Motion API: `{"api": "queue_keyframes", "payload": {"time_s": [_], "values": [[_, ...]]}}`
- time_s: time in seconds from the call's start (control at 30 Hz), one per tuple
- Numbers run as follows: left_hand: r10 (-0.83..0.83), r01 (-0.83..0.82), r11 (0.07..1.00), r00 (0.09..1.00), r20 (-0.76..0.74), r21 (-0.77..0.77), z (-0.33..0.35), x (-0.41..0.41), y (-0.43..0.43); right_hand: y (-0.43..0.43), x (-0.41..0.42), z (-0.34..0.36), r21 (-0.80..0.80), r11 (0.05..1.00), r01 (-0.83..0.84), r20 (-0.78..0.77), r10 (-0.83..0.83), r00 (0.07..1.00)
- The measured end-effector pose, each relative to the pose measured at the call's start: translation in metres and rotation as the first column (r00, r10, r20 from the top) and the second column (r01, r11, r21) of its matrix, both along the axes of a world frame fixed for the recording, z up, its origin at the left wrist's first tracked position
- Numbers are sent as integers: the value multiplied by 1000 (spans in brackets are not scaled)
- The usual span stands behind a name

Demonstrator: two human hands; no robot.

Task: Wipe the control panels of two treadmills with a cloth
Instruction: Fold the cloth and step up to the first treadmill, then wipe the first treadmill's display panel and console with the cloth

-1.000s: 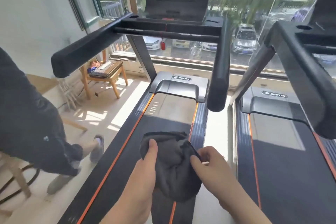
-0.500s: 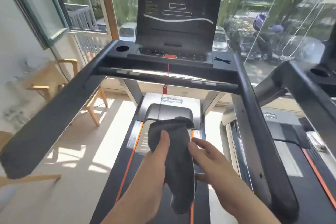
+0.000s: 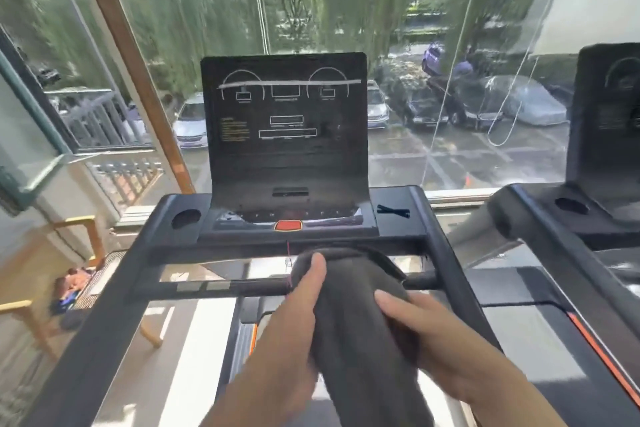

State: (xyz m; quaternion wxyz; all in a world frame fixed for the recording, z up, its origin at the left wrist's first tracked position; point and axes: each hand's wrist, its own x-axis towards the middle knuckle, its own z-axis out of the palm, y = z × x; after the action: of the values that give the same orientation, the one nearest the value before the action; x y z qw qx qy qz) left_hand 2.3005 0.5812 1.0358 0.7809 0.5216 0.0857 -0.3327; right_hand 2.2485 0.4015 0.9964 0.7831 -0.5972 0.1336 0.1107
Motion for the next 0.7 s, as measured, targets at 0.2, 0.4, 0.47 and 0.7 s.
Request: {"api": "queue_keyframes", "payload": {"time_s": [0.2, 0.4, 0.47, 0.7], "values": [[-31, 0, 950, 995, 94, 312, -2, 109, -8, -19, 115, 36, -165, 970, 177, -9, -181, 983], [-68, -107, 919, 905, 419, 381, -17, 195, 18, -10, 220, 49, 55, 984, 167, 34, -169, 985], [-218, -29, 900, 833, 508, 435, -22, 221, 29, -3, 253, 51, 161, 986, 51, 65, -62, 996], [-276, -139, 843, 717, 640, 520, -11, 343, 68, 32, 365, 61, -90, 996, 2, 72, 4, 997]]}}
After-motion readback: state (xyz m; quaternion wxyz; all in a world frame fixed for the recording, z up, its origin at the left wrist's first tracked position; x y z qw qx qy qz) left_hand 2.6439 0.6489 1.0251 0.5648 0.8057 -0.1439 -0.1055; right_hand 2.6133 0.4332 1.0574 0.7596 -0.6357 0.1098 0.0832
